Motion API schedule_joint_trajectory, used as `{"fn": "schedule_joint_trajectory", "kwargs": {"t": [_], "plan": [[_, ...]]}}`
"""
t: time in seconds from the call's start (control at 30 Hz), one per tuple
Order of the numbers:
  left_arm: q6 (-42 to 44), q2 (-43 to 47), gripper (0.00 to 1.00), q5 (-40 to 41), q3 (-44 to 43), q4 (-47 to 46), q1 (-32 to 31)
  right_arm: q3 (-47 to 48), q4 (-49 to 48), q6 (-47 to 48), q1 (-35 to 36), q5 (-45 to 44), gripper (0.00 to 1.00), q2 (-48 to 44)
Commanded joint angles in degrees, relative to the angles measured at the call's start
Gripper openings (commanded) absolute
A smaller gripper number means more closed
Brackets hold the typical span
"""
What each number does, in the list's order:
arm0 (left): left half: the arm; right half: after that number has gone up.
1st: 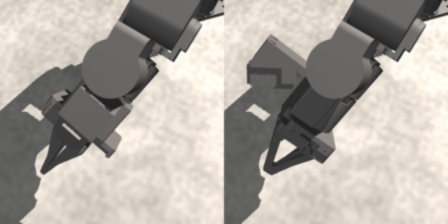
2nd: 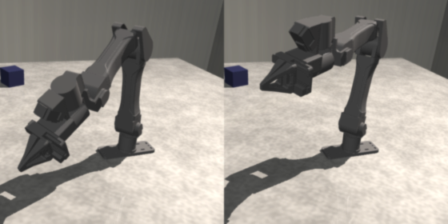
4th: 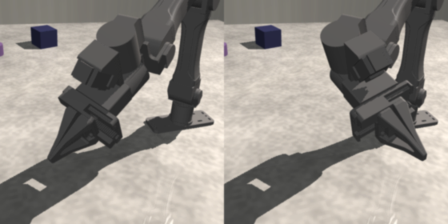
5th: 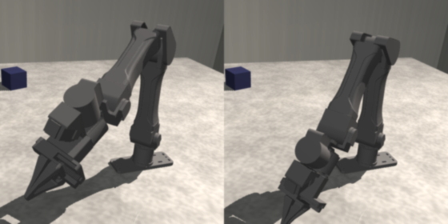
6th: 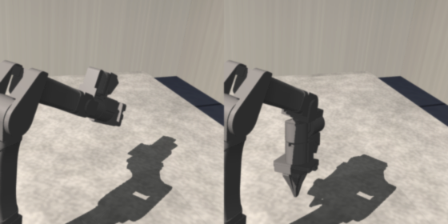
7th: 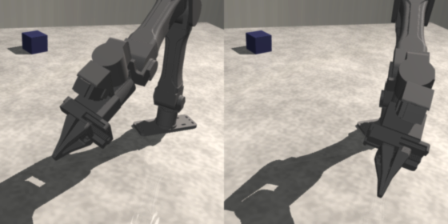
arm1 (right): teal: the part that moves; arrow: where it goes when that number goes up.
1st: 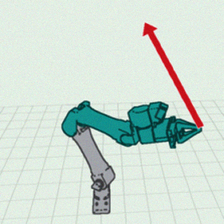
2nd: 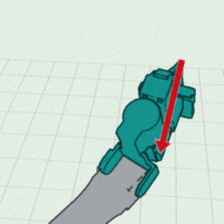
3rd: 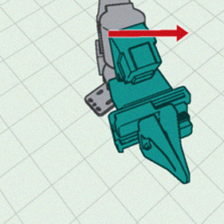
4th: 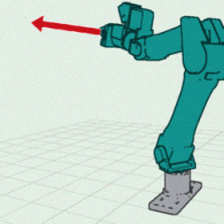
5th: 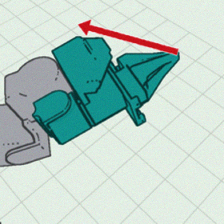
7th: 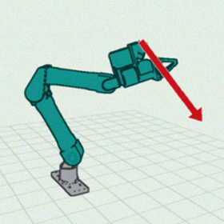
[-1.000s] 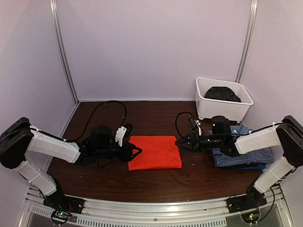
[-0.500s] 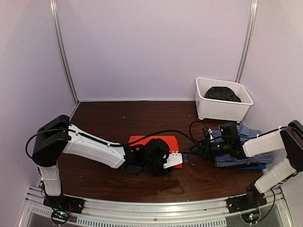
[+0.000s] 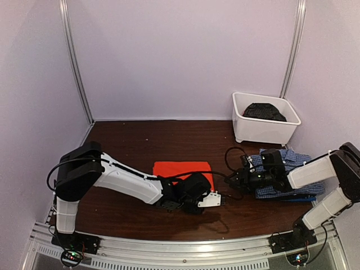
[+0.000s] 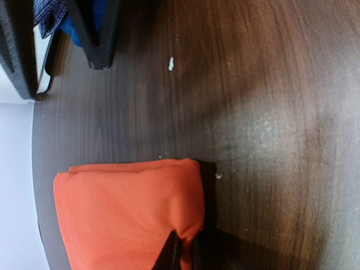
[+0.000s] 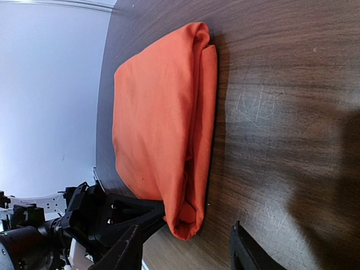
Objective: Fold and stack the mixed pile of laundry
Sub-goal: Pick up the square-folded T-shirt from the center of the board, then pass from the left arm to the right
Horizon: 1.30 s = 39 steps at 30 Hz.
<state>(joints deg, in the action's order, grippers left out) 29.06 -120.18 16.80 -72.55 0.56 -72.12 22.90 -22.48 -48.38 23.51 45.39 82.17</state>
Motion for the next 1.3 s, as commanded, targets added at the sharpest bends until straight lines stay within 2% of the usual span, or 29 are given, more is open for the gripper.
{"fn": "schedule_joint_trajectory", "kwargs": {"t": [0.0,0.3,0.47,0.53,0.6,0.8,1.0,1.27], "plan": [[-0.3,1.9,0.0,-1.3,0.8,-2.1,0.1,1.9,-2.2,-1.5,1.9,-0.3,0.54,3.5],[-3.8,6.5,0.0,-5.9,3.0,-5.2,1.6,4.7,-9.5,-7.3,5.2,1.5,0.69,10.7],[-3.9,7.4,0.0,-5.9,3.6,-5.8,1.7,5.9,-12.4,-10.5,6.5,1.6,0.72,15.0],[-4.0,7.5,0.0,-5.8,3.7,-5.7,1.7,5.8,-16.4,-13.0,6.7,2.0,0.84,17.0],[-4.1,7.6,0.0,-5.7,3.9,-5.8,1.7,6.1,-19.0,-14.7,7.3,2.0,0.85,18.5],[-4.7,8.6,0.0,-6.1,5.2,-7.2,1.9,7.9,-21.2,-17.0,8.7,0.3,0.71,22.4],[-6.0,10.8,0.0,-6.9,6.7,-9.1,2.7,8.5,-29.4,-22.3,8.9,0.9,0.56,27.9],[-5.1,11.8,0.0,-8.6,7.3,-8.9,2.7,13.3,-31.3,-24.4,9.0,0.3,0.52,33.8]]}}
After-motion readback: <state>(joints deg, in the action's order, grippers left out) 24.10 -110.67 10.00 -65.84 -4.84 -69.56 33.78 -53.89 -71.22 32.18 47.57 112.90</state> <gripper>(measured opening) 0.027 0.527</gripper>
